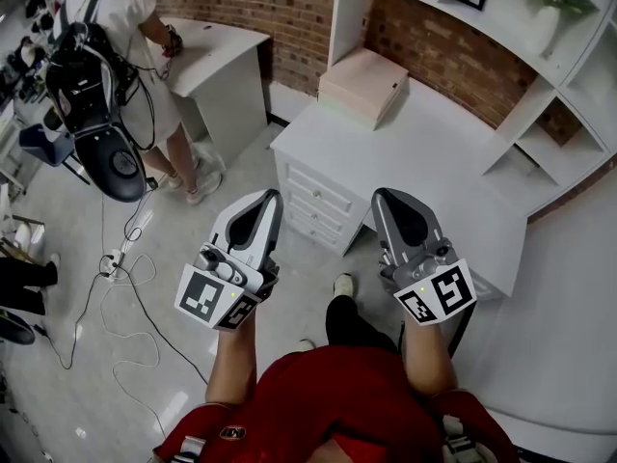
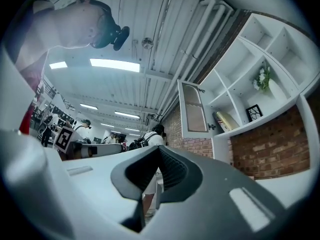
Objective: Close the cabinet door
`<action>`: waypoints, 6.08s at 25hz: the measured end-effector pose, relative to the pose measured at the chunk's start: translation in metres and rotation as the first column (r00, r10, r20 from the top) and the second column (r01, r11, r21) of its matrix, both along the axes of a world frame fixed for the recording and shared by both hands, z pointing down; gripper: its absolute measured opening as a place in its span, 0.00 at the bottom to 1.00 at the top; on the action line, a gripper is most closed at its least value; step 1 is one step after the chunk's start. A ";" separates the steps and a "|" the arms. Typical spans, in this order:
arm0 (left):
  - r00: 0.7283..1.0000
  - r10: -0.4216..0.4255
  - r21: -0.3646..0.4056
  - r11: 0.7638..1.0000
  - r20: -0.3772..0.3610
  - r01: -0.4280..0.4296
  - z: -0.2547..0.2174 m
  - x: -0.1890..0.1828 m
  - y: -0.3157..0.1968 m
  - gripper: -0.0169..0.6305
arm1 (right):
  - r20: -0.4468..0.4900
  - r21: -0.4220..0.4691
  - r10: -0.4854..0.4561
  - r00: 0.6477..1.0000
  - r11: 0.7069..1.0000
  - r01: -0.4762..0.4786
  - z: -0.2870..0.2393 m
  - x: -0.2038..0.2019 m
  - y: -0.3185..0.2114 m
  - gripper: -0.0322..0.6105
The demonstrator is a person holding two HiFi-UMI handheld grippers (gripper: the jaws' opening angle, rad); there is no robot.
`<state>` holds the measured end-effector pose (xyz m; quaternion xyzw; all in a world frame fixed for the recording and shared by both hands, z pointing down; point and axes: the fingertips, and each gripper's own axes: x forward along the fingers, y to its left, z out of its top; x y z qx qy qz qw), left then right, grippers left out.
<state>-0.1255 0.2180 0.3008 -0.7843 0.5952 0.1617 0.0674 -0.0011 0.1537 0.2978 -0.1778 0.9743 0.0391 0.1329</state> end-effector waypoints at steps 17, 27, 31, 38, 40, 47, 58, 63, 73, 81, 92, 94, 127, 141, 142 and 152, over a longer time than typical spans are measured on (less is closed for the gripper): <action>0.992 -0.088 -0.030 0.995 0.087 0.091 -0.016 -0.028 -0.226 0.03 | 0.093 0.031 -0.113 0.989 0.993 0.111 -0.018 -0.025 -0.230 0.07; 0.980 -0.156 -0.032 0.986 0.124 0.161 -0.026 -0.046 -0.300 0.03 | 0.083 0.030 -0.175 0.981 0.984 0.173 -0.017 -0.045 -0.309 0.07; 0.978 -0.153 -0.012 0.988 0.140 0.156 -0.039 -0.058 -0.314 0.03 | 0.092 0.036 -0.178 0.980 0.984 0.175 -0.022 -0.056 -0.322 0.07; 0.986 -0.101 0.023 0.995 0.130 0.099 -0.054 -0.092 -0.336 0.03 | 0.073 0.057 -0.126 0.989 0.991 0.122 -0.027 -0.082 -0.333 0.07; 0.987 -0.090 0.030 0.996 0.134 0.087 -0.059 -0.105 -0.342 0.03 | 0.063 0.064 -0.109 0.992 0.992 0.105 -0.029 -0.091 -0.336 0.07; 0.989 -0.090 0.049 0.995 0.116 0.085 -0.074 -0.160 -0.360 0.03 | 0.039 0.070 -0.053 0.998 0.996 0.050 -0.028 -0.122 -0.343 0.07; 0.996 -0.052 0.112 0.993 0.071 0.044 -0.102 -0.229 -0.365 0.19 | -0.002 0.068 0.041 0.999 0.997 -0.041 -0.016 -0.145 -0.347 0.07; 0.996 0.002 0.105 0.994 0.088 -0.011 -0.109 -0.237 -0.379 0.23 | -0.021 0.065 0.080 0.997 0.995 -0.078 -0.012 -0.148 -0.346 0.07; 0.987 0.070 0.121 0.989 0.145 -0.088 -0.112 -0.233 -0.385 0.17 | -0.048 0.047 0.185 0.982 0.982 -0.182 0.002 -0.146 -0.338 0.07; 0.988 0.070 0.095 0.992 0.134 -0.084 -0.111 -0.205 -0.379 0.14 | -0.036 0.039 0.212 0.976 0.977 -0.211 0.003 -0.122 -0.339 0.07; 0.975 0.117 0.074 0.988 0.188 -0.133 -0.112 -0.121 -0.389 0.18 | -0.002 0.038 0.225 0.974 0.974 -0.225 -0.001 -0.076 -0.357 0.07; 0.974 0.127 0.076 0.987 0.189 -0.143 -0.113 -0.107 -0.394 0.19 | -0.001 0.034 0.232 0.973 0.972 -0.232 -0.001 -0.066 -0.360 0.07; 0.941 0.201 0.006 0.977 0.273 -0.211 -0.112 0.051 -0.529 0.30 | 0.020 -0.013 0.397 0.918 0.918 -0.396 0.014 0.061 -0.397 0.07; 0.943 0.188 -0.005 0.981 0.276 -0.195 -0.115 0.061 -0.573 0.19 | 0.007 -0.037 0.398 0.917 0.917 -0.398 0.020 0.063 -0.421 0.07; 0.943 0.189 -0.005 0.981 0.274 -0.196 -0.115 0.061 -0.575 0.19 | 0.006 -0.039 0.400 0.917 0.916 -0.399 0.019 0.063 -0.422 0.07; 0.944 0.195 -0.012 0.980 0.267 -0.199 -0.114 0.065 -0.597 0.16 | 0.014 -0.054 0.413 0.911 0.910 -0.411 0.024 0.067 -0.431 0.07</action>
